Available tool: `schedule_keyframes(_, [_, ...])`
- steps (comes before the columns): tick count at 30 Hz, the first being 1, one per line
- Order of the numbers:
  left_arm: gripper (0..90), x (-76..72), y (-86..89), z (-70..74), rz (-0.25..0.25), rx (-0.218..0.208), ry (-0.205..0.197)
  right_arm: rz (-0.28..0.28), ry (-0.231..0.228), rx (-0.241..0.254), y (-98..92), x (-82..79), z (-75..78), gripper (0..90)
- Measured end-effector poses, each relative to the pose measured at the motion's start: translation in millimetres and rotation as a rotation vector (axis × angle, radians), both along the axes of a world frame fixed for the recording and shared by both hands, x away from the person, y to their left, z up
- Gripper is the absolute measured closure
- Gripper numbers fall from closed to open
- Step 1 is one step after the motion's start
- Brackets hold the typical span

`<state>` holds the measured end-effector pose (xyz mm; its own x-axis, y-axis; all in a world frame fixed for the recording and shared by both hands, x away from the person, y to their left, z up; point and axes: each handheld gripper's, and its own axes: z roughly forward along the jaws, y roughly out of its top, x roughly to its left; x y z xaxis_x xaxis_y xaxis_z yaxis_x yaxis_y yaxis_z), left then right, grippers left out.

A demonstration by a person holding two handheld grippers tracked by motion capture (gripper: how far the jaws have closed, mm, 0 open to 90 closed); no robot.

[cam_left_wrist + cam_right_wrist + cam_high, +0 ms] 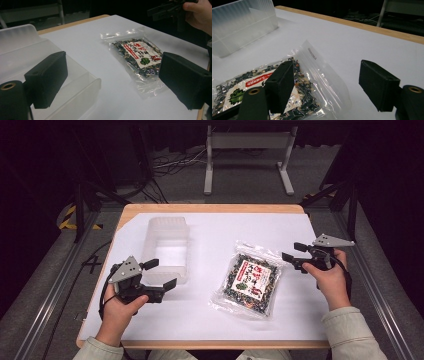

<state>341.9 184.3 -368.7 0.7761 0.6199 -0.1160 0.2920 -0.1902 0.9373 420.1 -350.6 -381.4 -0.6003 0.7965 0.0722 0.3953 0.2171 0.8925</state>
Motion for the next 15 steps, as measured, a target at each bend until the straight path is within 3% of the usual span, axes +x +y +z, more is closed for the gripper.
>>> schedule_keyframes(4, [9.6, 0.0, 0.4, 0.1, -0.019, -0.005, -0.002, -0.003, 0.009, 0.011, -3.2, 4.2, -2.9, 28.3])
schedule_keyframes(8, [9.6, -0.3, -1.0, 0.0, -0.035, 0.002, -0.01, 0.008, 0.021, 0.066, -5.5, 8.6, -5.8, 28.4])
schedule_keyframes(15, [9.5, -0.9, -2.6, -1.1, -0.041, 0.01, -0.012, -0.002, 0.067, 0.064, -3.4, 16.7, -18.5, 28.5])
